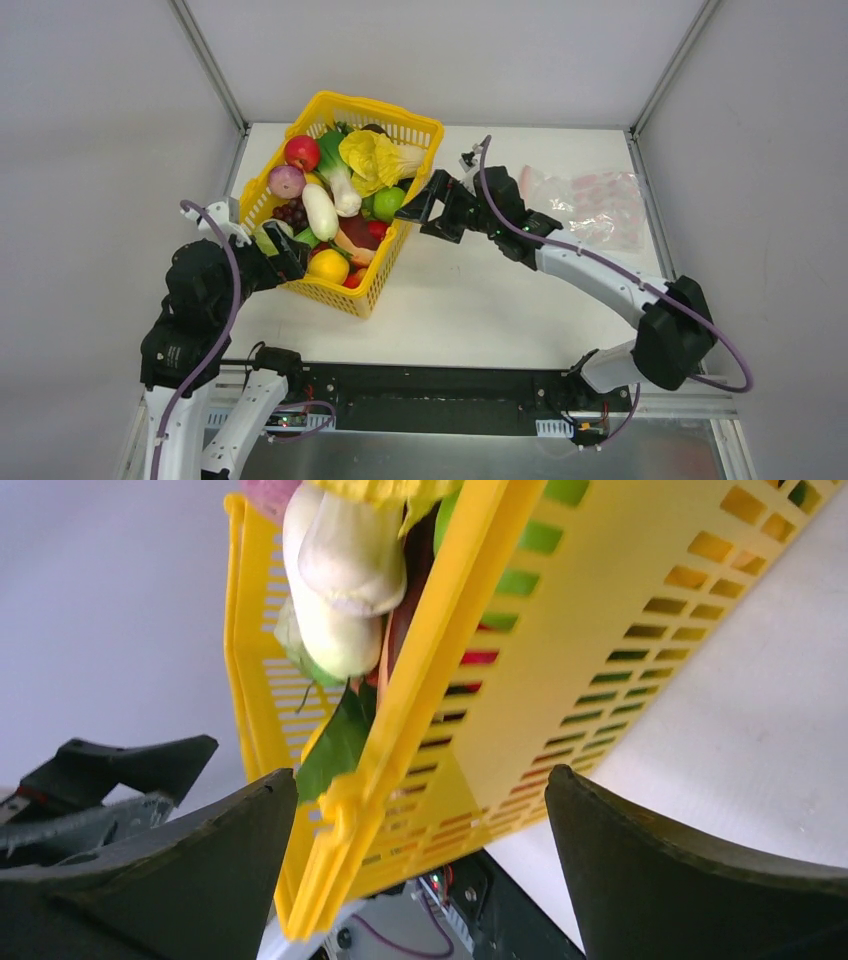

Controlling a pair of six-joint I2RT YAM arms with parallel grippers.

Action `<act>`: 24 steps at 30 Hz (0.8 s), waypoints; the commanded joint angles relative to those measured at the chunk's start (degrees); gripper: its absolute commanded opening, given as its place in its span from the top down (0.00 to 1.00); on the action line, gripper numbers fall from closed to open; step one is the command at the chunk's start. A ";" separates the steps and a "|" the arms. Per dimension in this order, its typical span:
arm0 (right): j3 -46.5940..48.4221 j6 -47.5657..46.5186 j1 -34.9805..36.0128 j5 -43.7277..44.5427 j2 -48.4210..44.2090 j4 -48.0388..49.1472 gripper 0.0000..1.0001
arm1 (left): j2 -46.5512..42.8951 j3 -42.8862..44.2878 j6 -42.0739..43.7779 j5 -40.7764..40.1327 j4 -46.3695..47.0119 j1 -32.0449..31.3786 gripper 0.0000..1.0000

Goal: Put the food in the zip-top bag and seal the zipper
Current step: Move the bin to the center of the board.

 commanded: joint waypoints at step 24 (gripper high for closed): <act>-5.29 -7.01 -3.39 2.51 -6.93 -6.12 0.02 | 10.57 -13.66 -15.38 11.66 24.25 -0.85 0.02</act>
